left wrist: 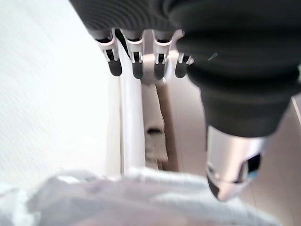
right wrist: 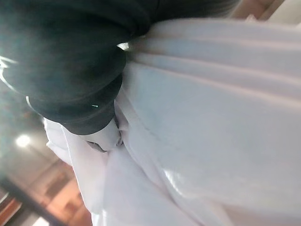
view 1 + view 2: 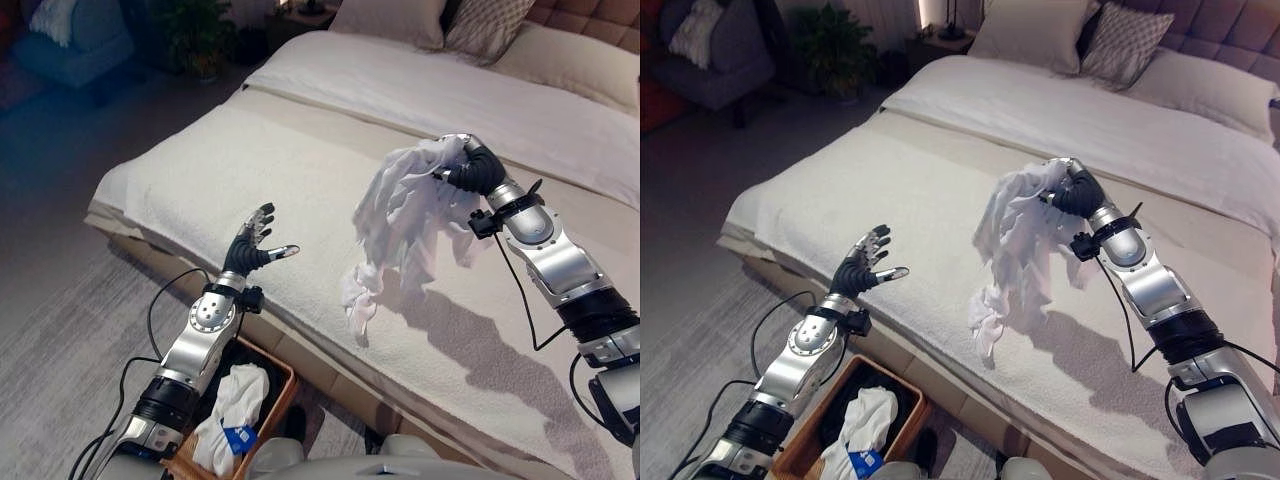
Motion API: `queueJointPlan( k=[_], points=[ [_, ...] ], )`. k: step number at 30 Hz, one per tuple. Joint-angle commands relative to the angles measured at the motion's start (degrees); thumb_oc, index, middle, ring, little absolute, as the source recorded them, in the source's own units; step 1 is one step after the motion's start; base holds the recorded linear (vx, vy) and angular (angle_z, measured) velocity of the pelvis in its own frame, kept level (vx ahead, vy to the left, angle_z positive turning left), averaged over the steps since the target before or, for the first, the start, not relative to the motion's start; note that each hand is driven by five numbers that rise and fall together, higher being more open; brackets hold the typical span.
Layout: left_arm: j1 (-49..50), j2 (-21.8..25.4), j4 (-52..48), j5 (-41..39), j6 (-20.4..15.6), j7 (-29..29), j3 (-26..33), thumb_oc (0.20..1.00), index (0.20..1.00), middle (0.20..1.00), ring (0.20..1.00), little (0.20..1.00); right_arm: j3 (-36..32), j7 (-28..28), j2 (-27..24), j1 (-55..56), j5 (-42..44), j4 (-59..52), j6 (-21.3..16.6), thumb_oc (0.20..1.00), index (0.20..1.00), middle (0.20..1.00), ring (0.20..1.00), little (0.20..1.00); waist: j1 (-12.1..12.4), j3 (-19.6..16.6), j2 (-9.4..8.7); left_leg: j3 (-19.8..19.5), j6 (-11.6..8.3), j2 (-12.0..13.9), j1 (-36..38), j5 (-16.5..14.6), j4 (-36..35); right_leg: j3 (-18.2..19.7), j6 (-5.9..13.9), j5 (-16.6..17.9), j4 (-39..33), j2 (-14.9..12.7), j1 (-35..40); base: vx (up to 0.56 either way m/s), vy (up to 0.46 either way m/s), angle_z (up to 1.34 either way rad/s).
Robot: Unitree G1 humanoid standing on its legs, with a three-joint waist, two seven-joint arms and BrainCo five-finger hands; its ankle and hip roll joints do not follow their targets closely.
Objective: Pick up clothes into the bucket
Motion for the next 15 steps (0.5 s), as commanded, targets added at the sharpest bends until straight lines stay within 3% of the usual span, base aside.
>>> queueJointPlan(
  k=[1,8,15],
  points=[
    [-2.4,3.6,-2.1,-1.3,-1.0,-3.2,-3.4,1.000,1.000,1.000,1.000,1.000,2.2,3.3,-2.2,-2.9,3.9,-5.3,-3.3,0.200,0.200,0.200,0.200,0.200,0.3,-6.4,-3.54,2.6,1.78,-2.9,-0.6,-3.3,1.4,2.5,2.17,3.2,0.1,-1.6,-1.3,0.02,-0.002,-0.20],
    [-9.5,0.1,-1.1,-3.7,0.6,-4.7,-11.8,1.000,1.000,1.000,1.000,1.000,8.4,7.9,-2.0,-6.0,10.8,-16.1,-3.4,0.200,0.200,0.200,0.200,0.200,-0.9,-8.2,-3.75,4.6,1.65,-2.4,0.8,-3.5,0.9,4.5,2.31,4.7,-2.2,-0.8,-0.4,-0.01,-0.007,-0.15],
    [-12.9,-3.9,2.5,-6.4,2.4,-5.8,-18.0,1.000,1.000,1.000,1.000,1.000,10.4,8.1,0.9,-8.3,15.3,-22.5,-4.8,0.200,0.200,0.200,0.200,0.200,-2.3,-8.7,-3.44,6.5,1.77,-1.9,1.8,-3.7,0.4,6.1,2.89,5.6,-2.9,-0.3,-0.4,0.00,0.005,-0.21]
  ],
)
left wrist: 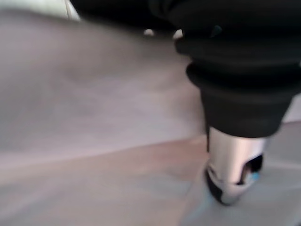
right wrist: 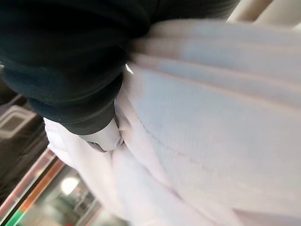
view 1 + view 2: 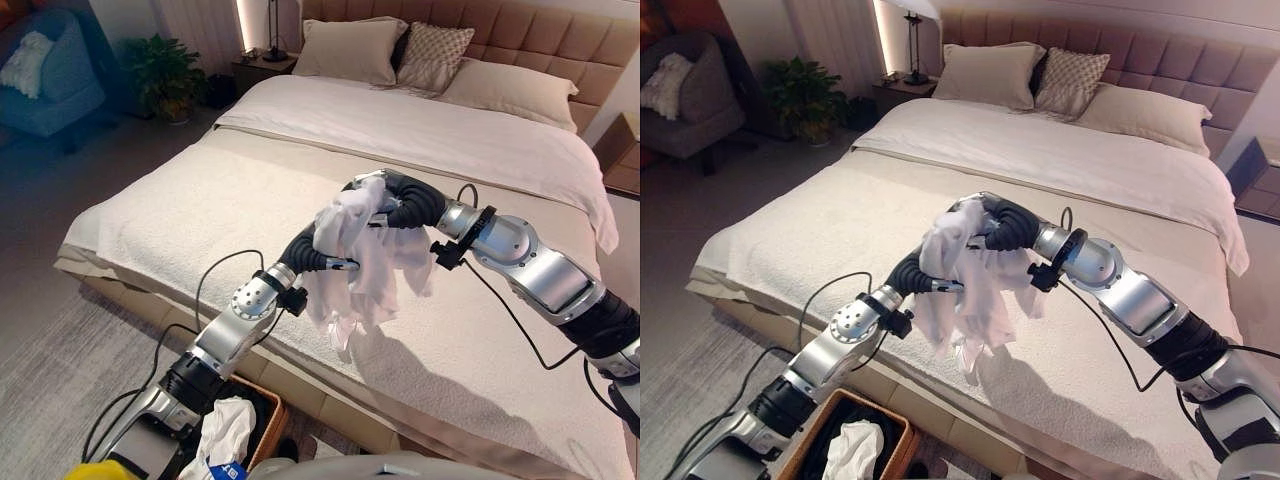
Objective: Pick up clothes into the bucket
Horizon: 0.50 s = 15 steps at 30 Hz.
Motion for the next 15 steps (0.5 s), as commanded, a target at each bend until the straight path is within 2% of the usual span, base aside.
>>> queueJointPlan(
  k=[1,5,9,10,11,12,13,14,15],
  points=[
    [-5.4,-0.9,4.1,-4.1,-0.5,-1.5,-4.4,1.000,1.000,1.000,1.000,1.000,0.3,-1.1,2.8,-7.1,5.7,-2.4,-5.2,0.200,0.200,0.200,0.200,0.200,0.3,-4.4,-3.00,2.1,2.20,-2.7,0.1,-2.1,0.4,1.8,2.99,3.8,0.0,-1.5,-1.3,0.00,0.007,-0.13],
    [-7.0,-1.4,3.7,-9.6,0.6,-3.1,-8.7,1.000,1.000,1.000,1.000,1.000,2.2,-0.9,3.8,-8.1,7.6,-3.6,-5.2,0.200,0.200,0.200,0.200,0.200,0.0,-4.5,-2.87,2.6,2.20,-2.5,0.4,-2.3,0.3,2.3,2.99,3.8,0.0,-1.4,-1.3,0.01,0.011,-0.20],
    [-11.7,1.1,0.1,-25.1,4.0,-9.0,-19.0,1.000,1.000,1.000,1.000,1.000,5.5,-0.4,3.6,-9.7,11.3,-4.9,-5.8,0.200,0.200,0.200,0.200,0.200,-1.1,-4.6,-2.30,2.7,2.15,-2.6,0.7,-2.4,0.1,2.4,3.08,3.7,0.0,-1.5,-1.1,0.00,0.004,-0.01],
    [-12.7,2.2,-0.6,-26.4,4.4,-9.9,-20.8,1.000,1.000,1.000,1.000,1.000,5.9,-0.4,3.2,-9.8,12.0,-4.9,-5.9,0.200,0.200,0.200,0.200,0.200,-1.3,-4.6,-2.15,2.6,2.11,-2.6,0.7,-2.4,0.0,2.3,3.09,3.7,-0.1,-1.5,-1.1,0.00,0.000,0.00],
    [-13.1,3.5,-1.9,-28.6,5.0,-10.5,-22.2,0.868,0.868,0.868,0.868,0.868,6.2,-0.4,2.9,-9.9,12.2,-4.9,-6.1,0.200,0.200,0.200,0.200,0.200,-1.3,-4.6,-2.10,2.4,2.07,-2.7,0.6,-2.4,0.0,2.2,3.09,3.7,-0.1,-1.5,-1.1,0.00,0.000,0.00],
    [-13.1,4.0,-2.4,-30.1,5.2,-11.1,-23.2,0.868,0.868,0.868,0.868,0.868,6.5,-0.4,2.6,-9.8,12.2,-4.8,-6.2,0.200,0.200,0.200,0.200,0.200,-1.4,-4.6,-2.07,2.4,2.03,-2.7,0.6,-2.4,0.0,2.1,3.13,3.7,-0.1,-1.6,-1.1,0.00,0.000,0.00],
    [-12.9,4.5,-2.2,-30.6,5.3,-11.9,-23.9,0.200,0.200,0.200,0.200,0.200,6.5,-0.5,2.3,-9.6,12.1,-4.5,-6.3,0.200,0.200,0.200,0.200,0.200,-1.5,-4.5,-2.07,2.3,1.97,-2.7,0.6,-2.4,0.0,1.9,3.15,3.7,-0.2,-1.7,-1.1,0.01,0.019,0.04],
    [-12.5,5.2,-2.5,-31.6,5.5,-12.5,-23.9,0.200,0.200,0.200,0.200,0.200,6.3,-0.7,2.1,-9.6,11.8,-4.3,-6.5,0.200,0.200,0.200,0.200,0.200,-1.4,-4.5,-2.10,2.2,1.95,-2.8,0.5,-2.4,0.0,1.8,3.15,3.6,-0.2,-1.8,-1.1,0.01,0.020,0.04],
    [-12.0,5.5,-2.7,-32.3,5.7,-13.0,-23.8,0.200,0.200,0.200,0.200,0.200,6.1,-0.8,2.0,-9.4,11.2,-4.3,-6.6,0.489,0.489,0.489,0.489,0.489,-1.4,-4.4,-2.12,2.1,1.97,-2.9,0.5,-2.5,0.0,1.7,3.14,3.6,-0.2,-1.9,-1.1,0.00,0.000,0.00]
  ],
)
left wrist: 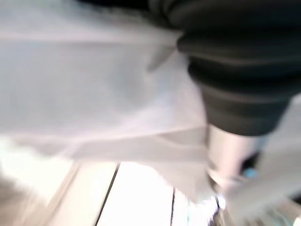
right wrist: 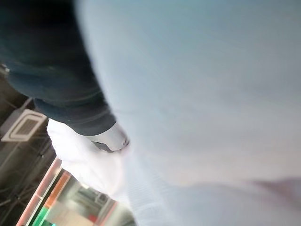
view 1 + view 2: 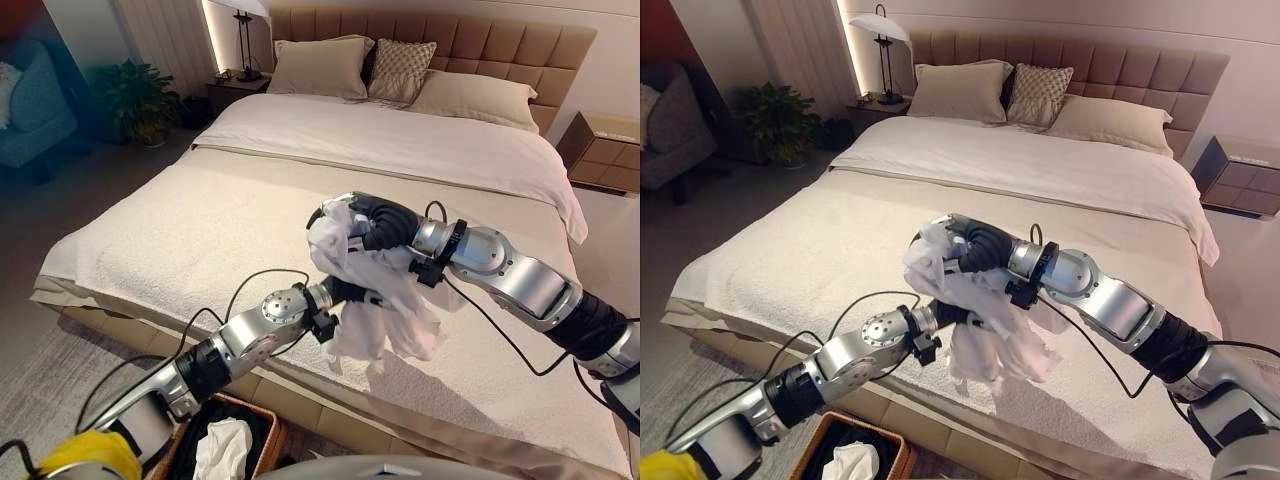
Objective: Pick up clothes into the bucket
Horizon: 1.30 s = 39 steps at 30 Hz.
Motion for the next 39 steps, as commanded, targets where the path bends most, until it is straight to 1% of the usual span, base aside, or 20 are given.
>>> queueJointPlan(
  k=[1,2,6,7,8,10,11,12,17,18,19,22,24,25,26,28,32,34,35,39],
  points=[
    [-2.6,-2.3,1.9,-3.1,-1.1,-3.7,-1.7,0.200,0.200,0.200,0.200,0.200,-2.6,-2.1,2.5,-6.2,2.9,-3.7,-6.6,0.815,0.815,0.815,0.815,0.815,0.4,-2.6,-2.64,0.6,1.87,-2.8,0.3,-2.6,0.0,-0.1,3.05,2.8,0.4,-1.8,-0.8,0.00,0.000,0.00],
    [-2.0,-1.7,1.9,-2.8,-1.5,-3.9,-1.2,0.200,0.200,0.200,0.200,0.200,-3.4,-2.4,2.4,-5.6,2.1,-3.6,-6.8,1.000,1.000,1.000,1.000,1.000,0.5,-2.6,-2.66,0.6,1.89,-2.8,0.3,-2.6,0.0,-0.2,3.05,2.7,0.4,-1.9,-0.7,0.00,0.000,0.00],
    [1.9,-0.4,3.0,-1.0,-2.2,-3.6,2.7,0.200,0.200,0.200,0.200,0.200,-7.4,-3.5,3.0,-1.3,-1.1,-2.1,-6.8,1.000,1.000,1.000,1.000,1.000,1.0,-2.4,-2.60,0.3,2.01,-3.0,0.5,-2.7,0.0,-0.6,3.04,2.6,0.4,-2.1,-0.5,0.00,0.000,0.00],
    [7.6,-0.3,5.6,2.6,-2.9,-3.3,8.4,0.200,0.200,0.200,0.200,0.200,-11.1,-3.9,3.7,3.3,-4.7,-0.4,-6.5,1.000,1.000,1.000,1.000,1.000,1.6,-2.1,-2.63,0.3,2.22,-3.1,0.7,-2.9,0.0,-0.8,3.04,2.3,0.6,-2.3,-0.2,0.00,0.000,0.00],
    [7.6,-0.3,5.6,2.6,-2.9,-3.3,8.4,0.200,0.200,0.200,0.200,0.200,-11.2,-3.9,3.7,3.3,-4.8,-0.4,-6.5,1.000,1.000,1.000,1.000,1.000,1.6,-2.1,-2.64,0.3,2.22,-3.1,0.7,-2.9,0.0,-0.8,3.04,2.3,0.6,-2.3,-0.2,0.00,0.000,0.00],
    [12.4,-0.7,8.5,6.3,-3.5,-2.7,13.2,0.200,0.200,0.200,0.200,0.200,-14.6,-4.3,4.4,7.5,-7.1,1.2,-6.5,1.000,1.000,1.000,1.000,1.000,2.1,-2.0,-2.68,0.3,2.37,-3.1,0.8,-3.0,0.0,-1.0,3.02,2.1,0.5,-2.4,0.1,0.03,0.004,0.07],
    [17.4,-1.9,11.9,8.9,-3.8,-2.0,18.2,0.200,0.200,0.200,0.200,0.200,-18.0,-4.9,5.4,11.8,-9.8,2.9,-6.5,1.000,1.000,1.000,1.000,1.000,2.6,-1.8,-2.79,0.2,2.55,-3.2,1.0,-3.1,0.0,-1.1,2.95,2.0,0.5,-2.5,0.3,0.03,-0.004,0.08],
    [17.4,-1.9,12.0,8.9,-3.9,-2.0,18.2,0.200,0.200,0.200,0.200,0.200,-18.0,-4.9,5.4,11.9,-9.9,2.9,-6.4,1.000,1.000,1.000,1.000,1.000,2.6,-1.9,-2.80,0.2,2.55,-3.2,1.0,-3.1,0.0,-1.1,2.95,2.0,0.5,-2.5,0.3,0.00,0.000,0.00],
    [29.0,-6.5,19.6,15.7,-5.2,1.4,32.5,0.200,0.200,0.200,0.200,0.200,-26.8,-5.8,9.6,24.4,-16.9,7.0,-5.8,1.000,1.000,1.000,1.000,1.000,3.6,-1.5,-2.94,-0.3,2.91,-3.3,1.3,-3.4,0.1,-1.7,2.82,1.6,0.3,-2.6,0.9,0.02,0.001,0.03],
    [32.5,-8.5,21.6,18.5,-5.9,3.2,38.0,0.200,0.200,0.200,0.200,0.200,-29.3,-6.0,12.2,28.6,-19.0,8.8,-5.6,1.000,1.000,1.000,1.000,1.000,4.1,-1.3,-3.02,-0.6,3.05,-3.3,1.3,-3.4,0.2,-1.8,2.75,1.5,0.3,-2.7,1.1,0.02,-0.003,0.08],
    [32.5,-8.5,21.6,18.5,-5.9,3.2,38.1,0.200,0.200,0.200,0.200,0.200,-29.3,-6.0,12.3,28.7,-19.0,8.7,-5.6,1.000,1.000,1.000,1.000,1.000,4.0,-1.4,-3.03,-0.7,3.05,-3.3,1.4,-3.5,0.2,-1.8,2.75,1.5,0.3,-2.7,1.1,0.03,-0.003,0.05],
    [36.2,-10.5,25.0,22.7,-7.4,5.6,45.9,0.200,0.200,0.200,0.200,0.200,-32.8,-6.1,15.6,34.7,-22.0,10.9,-5.4,1.000,1.000,1.000,1.000,1.000,4.5,-1.0,-3.27,-0.9,3.11,-3.3,1.4,-3.5,0.2,-2.1,2.70,1.4,0.2,-2.7,1.3,0.01,0.002,0.04],
    [38.2,-10.4,26.6,28.8,-8.9,7.4,50.7,0.200,0.200,0.200,0.200,0.200,-34.8,-6.5,17.7,38.2,-23.8,14.2,-5.0,1.000,1.000,1.000,1.000,1.000,5.0,-0.6,-3.34,-1.2,3.13,-3.3,1.2,-3.5,0.3,-2.4,2.67,1.3,0.2,-2.8,1.2,0.01,0.010,0.09],
    [38.3,-9.3,28.3,36.4,-10.0,9.8,53.5,0.200,0.200,0.200,0.200,0.200,-35.9,-7.1,19.1,40.3,-25.4,17.7,-4.9,1.000,1.000,1.000,1.000,1.000,5.2,-0.1,-3.50,-1.4,3.11,-3.3,1.0,-3.4,0.4,-2.6,2.66,1.2,0.2,-2.8,1.2,0.00,0.012,0.08],
    [38.3,-9.3,28.3,36.5,-10.0,9.8,53.5,0.200,0.200,0.200,0.200,0.200,-35.9,-7.1,19.1,40.3,-25.4,17.7,-4.9,1.000,1.000,1.000,1.000,1.000,5.2,-0.1,-3.53,-1.4,3.11,-3.3,1.0,-3.4,0.4,-2.6,2.66,1.2,0.2,-2.8,1.2,-0.01,0.012,0.09],
    [37.9,-7.4,31.4,45.2,-11.1,13.4,56.2,0.200,0.200,0.200,0.200,0.200,-36.9,-9.0,20.8,42.8,-27.9,23.1,-4.7,1.000,1.000,1.000,1.000,1.000,5.4,0.6,-3.86,-1.7,3.05,-3.4,0.5,-3.3,0.5,-2.9,2.69,1.2,0.2,-2.8,1.0,-0.02,0.012,0.08],
    [36.2,-6.2,37.6,50.9,-10.9,17.8,57.7,0.200,0.200,0.200,0.200,0.200,-37.1,-11.3,22.9,43.9,-29.6,30.7,-4.5,1.000,1.000,1.000,1.000,1.000,5.6,2.5,-4.19,-2.0,3.00,-3.4,-0.7,-2.8,0.7,-3.2,2.74,1.4,0.5,-2.8,-0.1,-0.10,0.020,0.02],
    [33.5,-4.4,42.0,54.8,-10.6,20.7,57.2,0.200,0.200,0.200,0.200,0.200,-36.2,-14.7,24.1,42.7,-31.7,39.4,-4.1,1.000,1.000,1.000,1.000,1.000,5.5,6.2,-4.60,-2.4,3.03,-3.5,-3.7,-2.0,1.8,-3.6,2.70,2.0,1.5,-2.9,-2.7,-0.23,0.018,0.09],
    [33.3,-4.4,42.1,54.8,-10.7,20.8,57.1,0.200,0.200,0.200,0.200,0.200,-36.2,-14.8,24.2,42.5,-31.7,39.7,-4.2,1.000,1.000,1.000,1.000,1.000,5.4,6.3,-4.63,-2.4,3.03,-3.5,-3.9,-2.1,2.0,-3.7,2.70,1.9,1.6,-2.9,-2.8,-0.22,0.022,0.15],
    [27.4,-2.8,50.1,57.2,-9.9,24.3,54.0,0.200,0.200,0.200,0.200,0.200,-32.9,-18.7,25.2,39.8,-35.8,52.8,-3.6,1.000,1.000,1.000,1.000,1.000,5.1,11.0,-5.75,-3.6,3.15,-3.7,-8.6,-0.9,3.4,-4.5,2.59,3.4,2.9,-2.9,-7.3,-0.18,0.029,0.14]
  ],
)
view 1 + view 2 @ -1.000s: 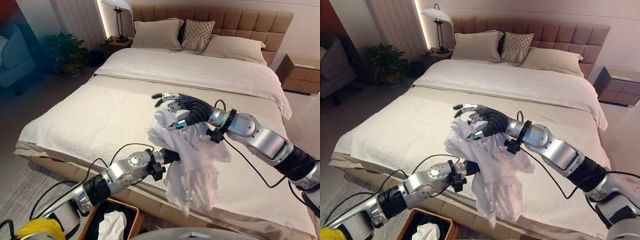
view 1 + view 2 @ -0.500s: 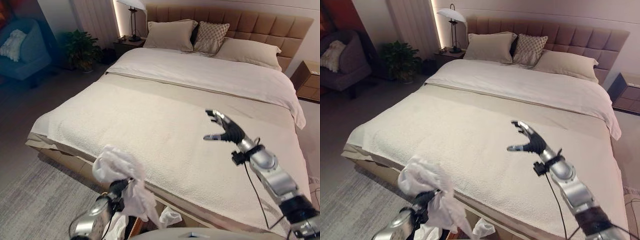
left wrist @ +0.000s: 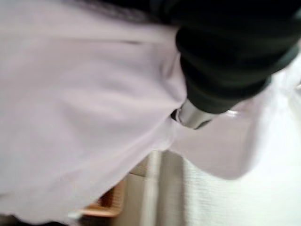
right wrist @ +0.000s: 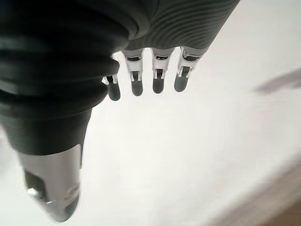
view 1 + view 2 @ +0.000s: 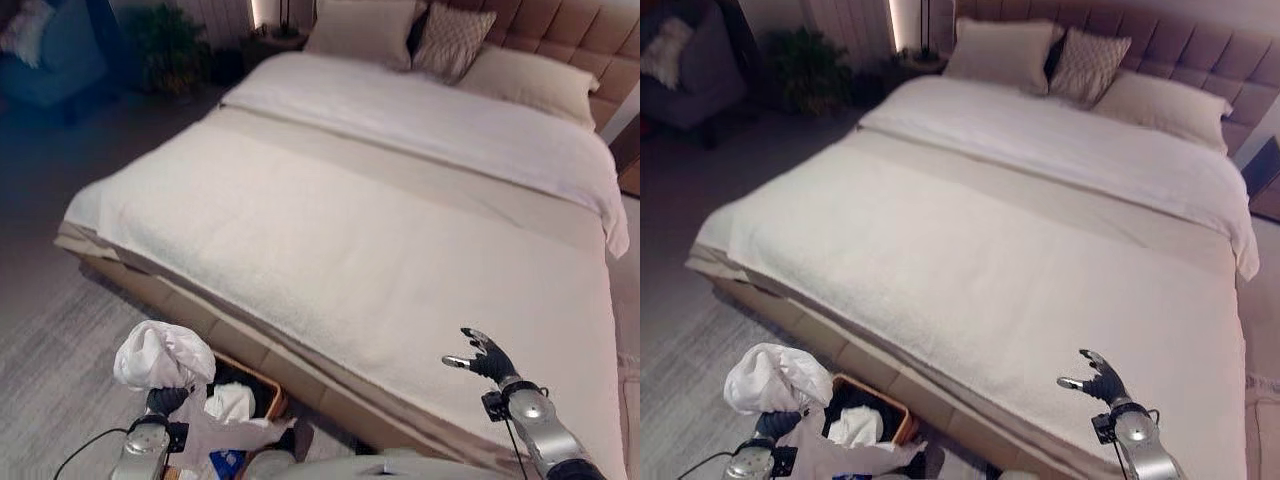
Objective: Pick up clothes into the bucket
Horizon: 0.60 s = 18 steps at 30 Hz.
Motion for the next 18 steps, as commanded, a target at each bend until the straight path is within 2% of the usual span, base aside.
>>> queueJointPlan(
  k=[1,2,3,5,6,8,14,18],
  points=[
    [-5.7,4.4,2.3,3.2,-1.5,4.1,0.0,0.200,0.200,0.200,0.200,0.200,3.7,-3.5,0.2,-4.3,-4.2,0.2,-1.3,1.000,1.000,1.000,1.000,1.000,0.3,3.3,-3.17,0.3,2.73,-3.0,-2.8,-1.3,2.5,0.5,2.25,3.0,3.8,-2.1,-4.3,-0.08,0.025,0.09],
    [-5.7,4.4,2.3,3.2,-1.5,4.1,0.0,0.200,0.200,0.200,0.200,0.200,3.7,-3.5,0.2,-4.3,-4.2,0.2,-1.3,1.000,1.000,1.000,1.000,1.000,0.3,3.2,-3.17,0.3,2.73,-3.0,-2.8,-1.3,2.5,0.5,2.25,3.0,3.8,-2.1,-4.3,-0.15,0.022,0.09],
    [-7.7,5.0,3.3,2.7,-1.5,4.9,-1.0,0.200,0.200,0.200,0.200,0.200,5.6,-4.2,-0.1,-6.0,-6.0,4.8,-1.0,1.000,1.000,1.000,1.000,1.000,0.2,5.0,-4.12,0.0,2.68,-2.9,-5.3,-0.9,3.4,0.5,2.28,3.7,4.3,-2.2,-6.5,-0.15,0.024,0.04],
    [-9.5,5.3,5.0,2.0,-1.3,6.0,-1.1,0.200,0.200,0.200,0.200,0.200,7.0,-4.2,-0.3,-6.9,-7.0,6.4,-0.8,1.000,1.000,1.000,1.000,1.000,0.2,6.2,-5.00,-0.2,2.59,-2.9,-7.2,-0.7,4.7,0.6,2.26,4.2,4.8,-2.3,-8.2,-0.15,0.034,0.03],
    [-11.3,5.8,5.7,0.9,-1.2,7.1,-1.3,0.200,0.200,0.200,0.200,0.200,7.4,-4.6,0.1,-7.4,-6.2,8.0,-0.7,1.000,1.000,1.000,1.000,1.000,0.1,7.8,-6.14,-0.4,2.51,-2.9,-9.4,-0.8,6.5,0.7,2.23,4.6,5.5,-2.4,-9.9,-0.10,0.021,0.07],
    [-12.5,6.3,6.3,0.7,-1.3,8.1,-1.6,0.200,0.200,0.200,0.200,0.200,7.9,-4.8,0.6,-7.6,-5.9,9.1,-0.8,1.000,1.000,1.000,1.000,1.000,0.1,8.6,-6.78,-0.5,2.44,-2.9,-10.9,-1.0,7.7,0.8,2.27,4.8,5.9,-2.5,-10.8,-0.08,0.007,0.02],
    [-16.3,10.1,6.1,0.5,-0.6,11.6,-1.4,0.200,0.200,0.200,0.200,0.200,10.4,-5.4,3.0,-8.1,-3.5,8.9,-1.3,1.000,1.000,1.000,1.000,1.000,0.1,11.9,-10.03,-0.7,2.20,-2.3,-15.3,-1.6,11.1,1.3,2.42,5.9,6.1,-2.0,-13.8,-0.06,-0.011,-0.01],
    [-16.8,13.6,2.9,2.4,0.3,13.4,-0.9,0.200,0.200,0.200,0.200,0.200,12.2,-5.5,4.0,-8.8,-2.7,8.0,-1.8,1.000,1.000,1.000,1.000,1.000,0.7,13.0,-11.03,-0.6,2.11,-1.9,-15.7,-1.3,10.6,1.8,2.69,6.3,5.6,-1.7,-14.5,-0.01,-0.003,-0.01]
  ],
)
